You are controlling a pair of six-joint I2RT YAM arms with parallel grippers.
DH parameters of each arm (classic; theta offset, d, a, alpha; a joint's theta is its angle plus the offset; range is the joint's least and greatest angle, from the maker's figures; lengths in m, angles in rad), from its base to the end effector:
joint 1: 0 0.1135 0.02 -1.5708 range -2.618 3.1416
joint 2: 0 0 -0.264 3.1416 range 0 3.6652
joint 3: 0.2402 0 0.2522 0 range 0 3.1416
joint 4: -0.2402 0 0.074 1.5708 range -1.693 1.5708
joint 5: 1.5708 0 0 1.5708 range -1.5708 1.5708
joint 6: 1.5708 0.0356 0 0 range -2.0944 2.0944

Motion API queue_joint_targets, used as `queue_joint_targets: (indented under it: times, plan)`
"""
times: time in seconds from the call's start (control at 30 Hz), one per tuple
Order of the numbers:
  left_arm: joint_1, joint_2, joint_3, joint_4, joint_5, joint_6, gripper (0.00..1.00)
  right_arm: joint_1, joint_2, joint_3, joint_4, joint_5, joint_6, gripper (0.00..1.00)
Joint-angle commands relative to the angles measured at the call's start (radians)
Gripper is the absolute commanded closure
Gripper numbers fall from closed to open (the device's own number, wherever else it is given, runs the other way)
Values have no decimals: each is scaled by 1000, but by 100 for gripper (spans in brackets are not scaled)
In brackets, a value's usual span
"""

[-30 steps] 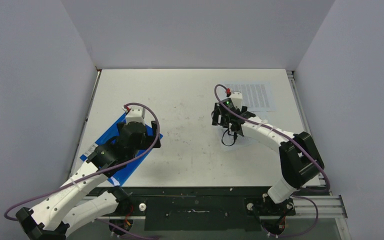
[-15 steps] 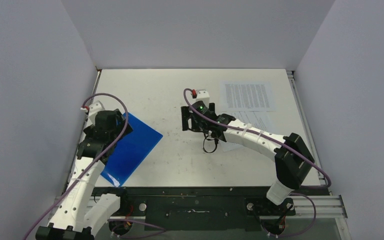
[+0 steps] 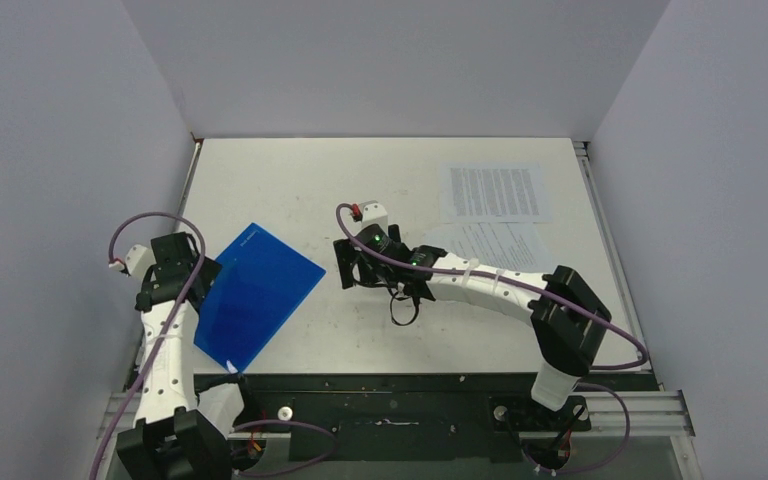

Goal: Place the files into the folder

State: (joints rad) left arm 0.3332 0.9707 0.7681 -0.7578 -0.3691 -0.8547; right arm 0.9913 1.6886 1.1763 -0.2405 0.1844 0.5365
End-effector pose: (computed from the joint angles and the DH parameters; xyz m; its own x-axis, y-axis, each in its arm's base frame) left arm 0.1700 0.0724 0.2530 -0.1308 -0.7898 -0.5993 -0.9127 0.3320 -0.2383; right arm 0.2100 0.3089 0.2334 -0.7048 -0.1593 -0.6913 -0.4526 0.8513 0.2653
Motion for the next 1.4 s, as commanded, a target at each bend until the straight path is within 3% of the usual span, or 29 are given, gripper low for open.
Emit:
queue_joint_targets:
  times: [0.0,0.17,0.77,1.37]
  plan:
    - [96,43,7,28,-39,-75,4,12,-119,-94,67,-23,17,10]
    - [194,129,26,60,12,-98,4,20,-198,-189,98,-40,27,10]
    - [342,413,104,196,-3,-123,4,28,-412,-336,70,-27,29,10]
    - [336,649,175,258,20,-78,0,29,-411,-358,85,-33,33,10]
